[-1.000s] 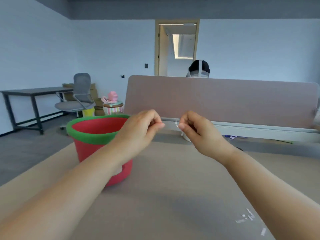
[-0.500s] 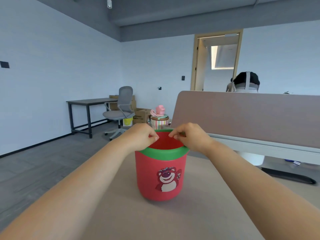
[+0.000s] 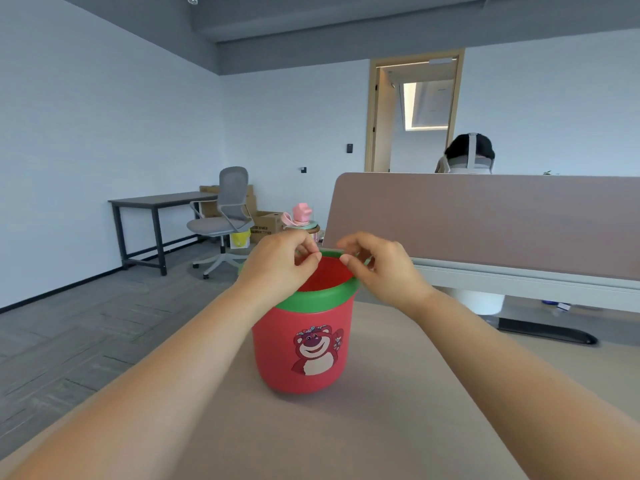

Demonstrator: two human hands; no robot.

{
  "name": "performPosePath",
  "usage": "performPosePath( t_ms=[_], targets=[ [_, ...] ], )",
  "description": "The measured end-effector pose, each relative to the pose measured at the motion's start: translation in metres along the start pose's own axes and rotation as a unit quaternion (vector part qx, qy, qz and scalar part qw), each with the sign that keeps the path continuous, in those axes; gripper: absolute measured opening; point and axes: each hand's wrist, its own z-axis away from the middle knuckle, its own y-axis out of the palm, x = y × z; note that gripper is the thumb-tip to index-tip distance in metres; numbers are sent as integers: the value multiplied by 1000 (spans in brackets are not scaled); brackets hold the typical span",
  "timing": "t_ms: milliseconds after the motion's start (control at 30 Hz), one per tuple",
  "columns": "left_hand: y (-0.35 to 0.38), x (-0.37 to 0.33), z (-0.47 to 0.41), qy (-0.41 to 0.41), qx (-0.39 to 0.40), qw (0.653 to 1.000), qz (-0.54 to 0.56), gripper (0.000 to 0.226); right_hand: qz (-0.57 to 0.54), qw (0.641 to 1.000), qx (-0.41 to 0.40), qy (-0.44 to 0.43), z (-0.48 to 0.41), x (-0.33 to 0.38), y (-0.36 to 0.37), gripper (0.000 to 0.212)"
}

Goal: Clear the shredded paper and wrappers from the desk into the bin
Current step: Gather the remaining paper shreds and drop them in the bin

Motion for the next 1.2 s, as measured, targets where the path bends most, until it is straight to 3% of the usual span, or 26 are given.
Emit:
performPosePath(
  t_ms=[133,300,500,633,733,900,1067,1200],
  targets=[
    [25,-32,4,102,-20,994,32,5,23,999,-38,12,39,-19,-35,4],
    [89,-85,19,199,67,972,104,14,84,992,-11,95,114,-54,-90,7],
    [186,-145,57,217,262,930,143,7,163,955,8,246,214,-87,-161,8],
    [228,-175,83,252,434,861,78,47,175,921,97,335,261,-100,-188,11],
    [245,-186,90,263,507,819,46,62,186,895,169,368,283,-107,-193,20],
    [259,-195,89,265,529,803,73,45,254,844,133,453,304,-117,-205,22],
    [272,-204,96,275,488,819,124,20,201,875,124,424,304,-107,-200,16],
    [273,-202,101,293,444,838,122,18,103,898,133,408,300,-100,-186,15]
  ],
)
